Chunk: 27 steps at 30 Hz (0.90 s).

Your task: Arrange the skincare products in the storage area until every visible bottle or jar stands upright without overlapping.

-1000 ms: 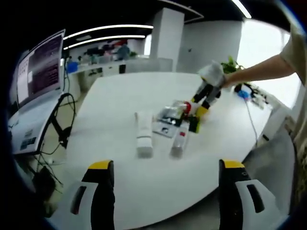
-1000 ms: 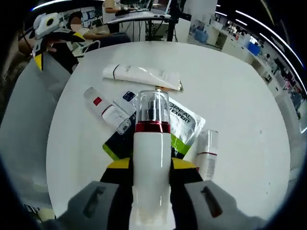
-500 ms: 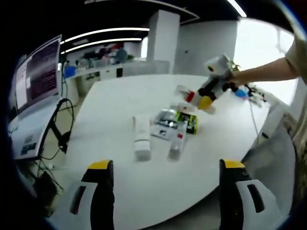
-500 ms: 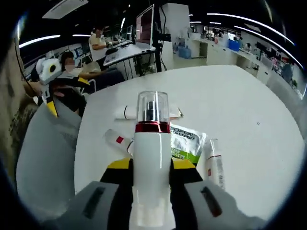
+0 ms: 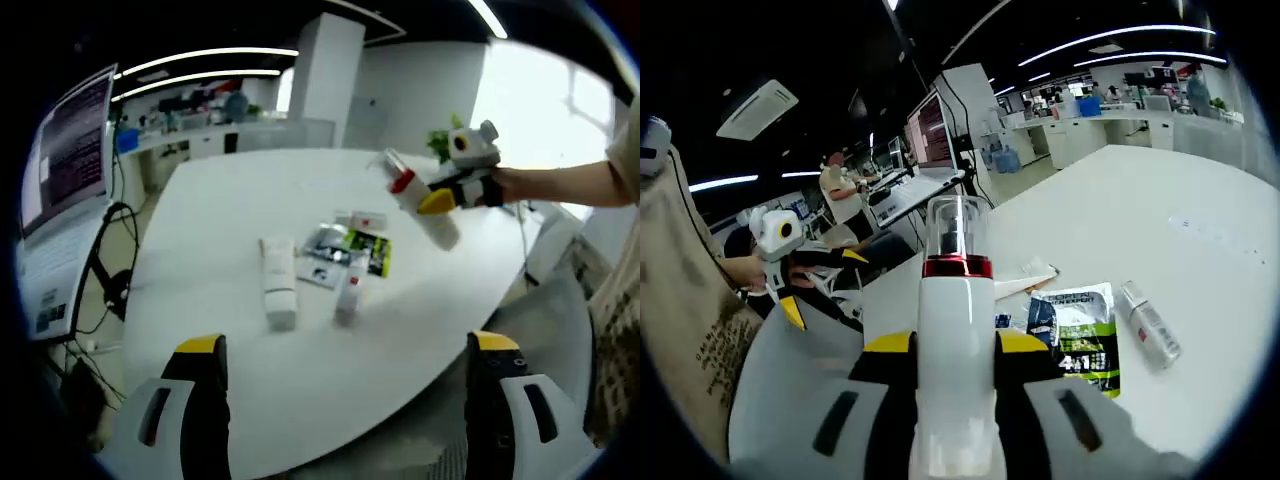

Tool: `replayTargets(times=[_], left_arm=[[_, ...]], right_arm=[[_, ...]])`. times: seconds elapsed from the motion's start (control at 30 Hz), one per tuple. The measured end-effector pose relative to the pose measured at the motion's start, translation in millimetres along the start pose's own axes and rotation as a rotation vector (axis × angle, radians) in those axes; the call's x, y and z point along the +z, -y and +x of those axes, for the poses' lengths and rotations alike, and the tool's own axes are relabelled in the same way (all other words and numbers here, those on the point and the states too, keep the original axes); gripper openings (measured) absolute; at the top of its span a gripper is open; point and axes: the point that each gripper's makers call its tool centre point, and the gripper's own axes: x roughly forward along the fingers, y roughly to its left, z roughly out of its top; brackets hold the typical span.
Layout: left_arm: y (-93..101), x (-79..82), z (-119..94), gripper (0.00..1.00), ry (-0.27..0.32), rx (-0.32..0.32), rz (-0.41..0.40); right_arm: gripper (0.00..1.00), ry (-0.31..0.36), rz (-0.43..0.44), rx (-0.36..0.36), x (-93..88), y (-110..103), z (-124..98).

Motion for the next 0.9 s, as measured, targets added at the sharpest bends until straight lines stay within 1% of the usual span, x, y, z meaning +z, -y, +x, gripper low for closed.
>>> replayTargets(times=[0.17,0.23,0.27,0.37,0.4,0.47,0.5,0.6,0.67,0.77,0.83,0.9], left_arm=[[12.9,17.4,1,0.97,0.039,-0.047,-0.012],[22.6,25.4,2,0.97,0.062,-0.09,-0.038],[29.7,30.6,3,0.97,0.074,-0.123,-0.057],[40.5,47.3,4,0.97,0.116,-0.171,-0.088],[45.9,57.5,4,0.96,0.146,-0.197,-0.111],[52.1,69.4,3,0.96,0.182,-0.229,-0.144],[56.1,78.0,2,0.96,0.209,-0.253,-0.172],[63.8,91.3,1,0.95,0.246,-0.303,-0.211],[68.0,96.5,1,0.94,0.256,-0.328,-0.22],[74.9,102.0,3,0.93,0.255,-0.356,-0.215],[81.3,105.4,4,0.89,0.252,-0.38,-0.196],[89.8,110.3,3,0.86,0.257,-0.422,-0.189]], right_arm=[[0.28,0.027,0.002,0.011,-1.6,-18,-2],[0.28,0.034,0.004,0.02,-1.4,-24,-2],[0.28,0.048,0.003,0.028,-0.2,-28,-3],[0.28,0.093,0.02,0.043,5.1,-40,-4],[0.28,0.116,0.03,0.046,8.1,-43,-5],[0.28,0.16,0.056,0.057,13.4,-51,-6],[0.28,0.183,0.069,0.061,16.1,-56,-7],[0.28,0.218,0.08,0.065,19.1,-65,-10],[0.28,0.246,0.097,0.069,20.8,-71,-11],[0.28,0.3,0.137,0.087,25.4,-83,-15],[0.28,0.33,0.154,0.105,28.1,-92,-17],[0.28,0.364,0.174,0.134,31.3,-102,-20]])
